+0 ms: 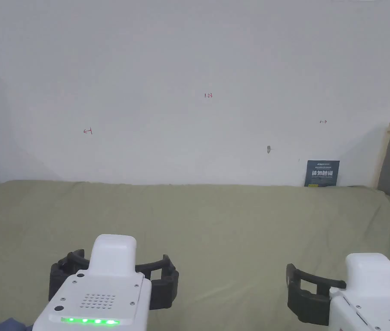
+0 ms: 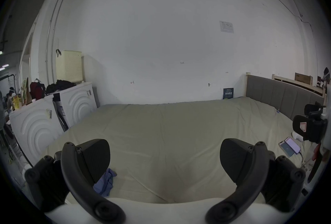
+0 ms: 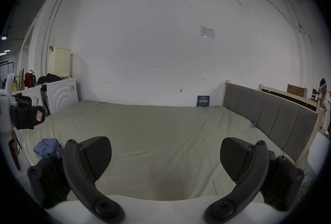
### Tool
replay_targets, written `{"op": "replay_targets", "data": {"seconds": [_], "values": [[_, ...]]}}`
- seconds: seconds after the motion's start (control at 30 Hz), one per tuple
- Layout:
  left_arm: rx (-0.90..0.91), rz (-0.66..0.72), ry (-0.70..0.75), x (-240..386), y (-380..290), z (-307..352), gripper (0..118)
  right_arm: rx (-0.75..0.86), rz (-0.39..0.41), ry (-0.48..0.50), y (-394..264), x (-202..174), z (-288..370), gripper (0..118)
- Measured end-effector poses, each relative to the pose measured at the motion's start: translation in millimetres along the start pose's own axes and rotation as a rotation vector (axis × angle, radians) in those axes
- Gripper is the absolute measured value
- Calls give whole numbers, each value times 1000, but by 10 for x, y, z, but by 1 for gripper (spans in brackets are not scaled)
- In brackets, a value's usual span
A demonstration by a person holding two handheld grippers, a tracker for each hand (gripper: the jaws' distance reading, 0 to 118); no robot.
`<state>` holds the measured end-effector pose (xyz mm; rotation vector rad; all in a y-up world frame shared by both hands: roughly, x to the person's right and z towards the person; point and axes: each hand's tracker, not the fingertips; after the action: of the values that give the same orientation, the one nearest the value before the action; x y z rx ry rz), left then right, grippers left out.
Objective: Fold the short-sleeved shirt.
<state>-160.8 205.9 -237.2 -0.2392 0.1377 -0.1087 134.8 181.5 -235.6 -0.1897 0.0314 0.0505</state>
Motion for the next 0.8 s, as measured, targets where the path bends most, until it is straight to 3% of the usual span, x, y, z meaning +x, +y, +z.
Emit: {"op": "replay_targets", "data": {"seconds": [0.2,0.27,0.37,0.53,0.8], "values": [[-78,-1,-3,26,99,13,118,-9,4,8,-12,-22,7,118],[-47,6,-66,7,134,50,118,-11,6,9,-6,-2,-6,118],[20,47,-10,-3,146,76,118,-9,-8,11,3,25,-16,118],[-130,-6,28,34,180,61,118,-6,-14,6,24,48,-26,118],[-7,18,-8,-26,108,149,118,-5,-7,7,96,40,0,118]]}}
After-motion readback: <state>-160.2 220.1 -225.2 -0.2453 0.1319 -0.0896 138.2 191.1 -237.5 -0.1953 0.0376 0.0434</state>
